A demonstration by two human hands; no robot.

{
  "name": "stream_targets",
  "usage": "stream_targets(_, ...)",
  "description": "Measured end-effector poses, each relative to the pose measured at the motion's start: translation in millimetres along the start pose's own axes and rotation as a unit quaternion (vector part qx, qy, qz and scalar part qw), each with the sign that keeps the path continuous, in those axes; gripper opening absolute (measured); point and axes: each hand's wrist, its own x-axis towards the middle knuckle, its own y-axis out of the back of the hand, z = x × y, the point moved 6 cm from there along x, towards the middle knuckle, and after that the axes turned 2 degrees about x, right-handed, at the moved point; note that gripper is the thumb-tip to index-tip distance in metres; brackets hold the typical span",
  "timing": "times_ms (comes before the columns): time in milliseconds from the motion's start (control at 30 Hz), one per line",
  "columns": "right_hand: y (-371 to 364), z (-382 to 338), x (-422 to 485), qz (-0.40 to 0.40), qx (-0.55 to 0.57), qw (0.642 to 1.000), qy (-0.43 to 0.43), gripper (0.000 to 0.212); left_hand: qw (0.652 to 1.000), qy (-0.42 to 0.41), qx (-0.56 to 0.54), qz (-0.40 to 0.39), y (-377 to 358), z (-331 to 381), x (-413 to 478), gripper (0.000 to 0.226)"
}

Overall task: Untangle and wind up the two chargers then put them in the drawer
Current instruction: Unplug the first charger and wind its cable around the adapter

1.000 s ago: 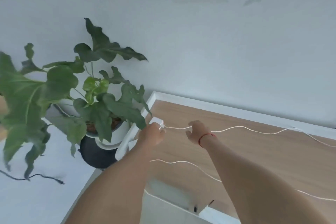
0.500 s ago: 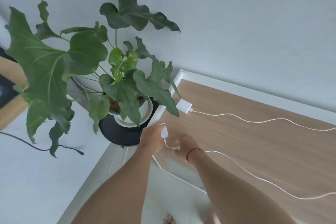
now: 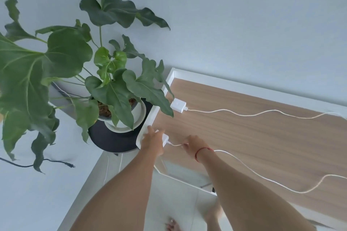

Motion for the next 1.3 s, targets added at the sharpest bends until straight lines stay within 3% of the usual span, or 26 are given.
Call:
stream_targets(167,10.2,30.7,-16.4,0.041,0.035,0.998,-0.013,0.03,0.999,0.001,0.004,-0.037,-9.0,19.7,-11.2,0.072)
stream_targets(467,66.8,91.0,-60.1,0.131,0.118,0.983,-0.052,0.028,0.995,-0.051,-0.059,-0.058,-2.8,108.5,-42.8,0.047)
stream_targets(767,151.7,182.8,-118.8,0.204,0.158,0.963,-0.078,0.023,0.975,-0.176,-0.078,-0.11,26.9,241.3,-69.3,0.042)
stream_targets(900,189.1,235.3,-150.6,0.248,0.171,0.949,-0.092,0.024,0.965,-0.223,-0.08,-0.11,32.6,302.3,-87.7,0.029)
stream_targets(1033,220.9,274.4,-170.9,0.287,0.185,0.935,-0.098,0.024,0.968,-0.228,-0.083,-0.059,39.5,357.6,-95.2,0.029)
stream_targets(1133,231.1,297.2,-183.7,0.314,0.225,0.917,-0.096,0.026,0.964,-0.235,-0.103,-0.071,33.9,387.7,-103.9,0.024)
stream_targets(1200,234.2,308.1,-191.2,0.306,0.253,0.913,-0.095,0.023,0.96,-0.215,-0.152,-0.093,24.6,399.8,-106.7,0.021)
stream_targets(1300,249.6,324.8,-196.8,0.289,0.334,0.892,-0.092,0.024,0.921,-0.184,-0.314,-0.137,21.9,424.4,-110.5,0.034)
